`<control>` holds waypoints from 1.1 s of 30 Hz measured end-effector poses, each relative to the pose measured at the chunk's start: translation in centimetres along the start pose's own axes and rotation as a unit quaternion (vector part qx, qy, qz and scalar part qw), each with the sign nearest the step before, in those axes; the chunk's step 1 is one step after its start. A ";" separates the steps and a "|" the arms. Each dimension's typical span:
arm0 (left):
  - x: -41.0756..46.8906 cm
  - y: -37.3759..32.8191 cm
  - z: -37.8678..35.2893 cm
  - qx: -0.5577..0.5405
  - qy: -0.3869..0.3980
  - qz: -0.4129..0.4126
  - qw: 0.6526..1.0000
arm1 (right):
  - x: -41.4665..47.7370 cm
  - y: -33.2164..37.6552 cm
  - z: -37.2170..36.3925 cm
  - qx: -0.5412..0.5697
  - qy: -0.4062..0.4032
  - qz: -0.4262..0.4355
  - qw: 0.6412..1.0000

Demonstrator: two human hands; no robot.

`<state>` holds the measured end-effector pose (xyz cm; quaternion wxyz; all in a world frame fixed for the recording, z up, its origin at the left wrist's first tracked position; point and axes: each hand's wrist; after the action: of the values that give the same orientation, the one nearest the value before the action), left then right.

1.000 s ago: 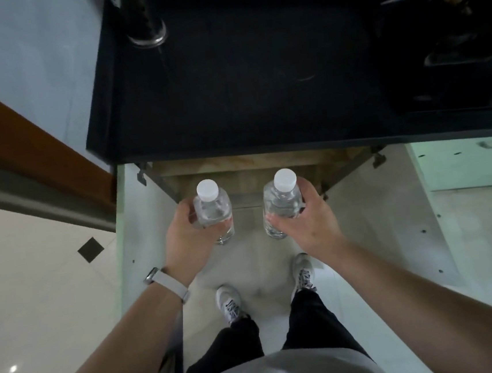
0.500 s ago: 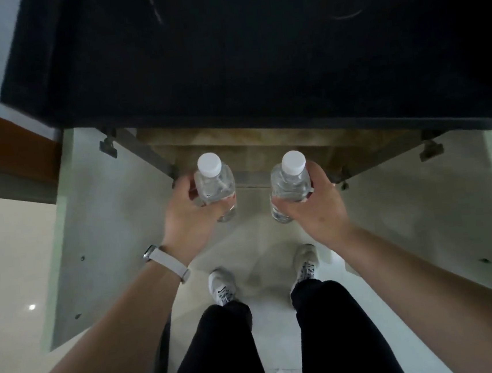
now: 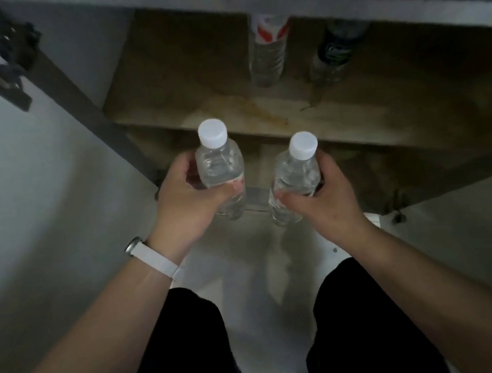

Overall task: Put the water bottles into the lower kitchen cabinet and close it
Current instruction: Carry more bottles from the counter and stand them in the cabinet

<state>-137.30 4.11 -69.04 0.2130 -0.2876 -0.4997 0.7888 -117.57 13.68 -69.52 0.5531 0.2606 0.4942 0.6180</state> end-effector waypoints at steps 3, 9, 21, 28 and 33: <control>1.7 2.9 -1.3 0.001 -0.008 -0.026 1.000 | 2.0 -2.9 -2.2 0.017 -0.005 0.032 0.999; 3.9 5.5 -1.8 -0.016 -0.015 -0.067 0.998 | 4.8 -6.0 -5.2 0.043 -0.004 0.093 0.995; 7.7 -0.4 0.9 -0.096 -0.046 -0.133 0.985 | 7.2 2.0 -5.0 0.084 0.023 0.169 0.982; 9.7 -4.5 1.7 -0.132 -0.053 -0.153 0.978 | 9.8 7.4 -5.4 0.088 -0.006 0.230 0.969; 11.3 -5.8 1.7 -0.156 -0.064 -0.149 0.974 | 11.7 9.5 -6.2 0.078 -0.016 0.235 0.969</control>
<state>-146.53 12.41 -65.93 0.2486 -0.1883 -0.6664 0.6772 -129.96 23.66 -65.98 0.3786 0.4218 0.4569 0.6856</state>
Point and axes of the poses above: each hand's wrist, its own x-axis towards the middle knuckle, its own z-axis out of the back of the hand, y = z × x, and after that the axes turned 9 degrees about -y, right-handed
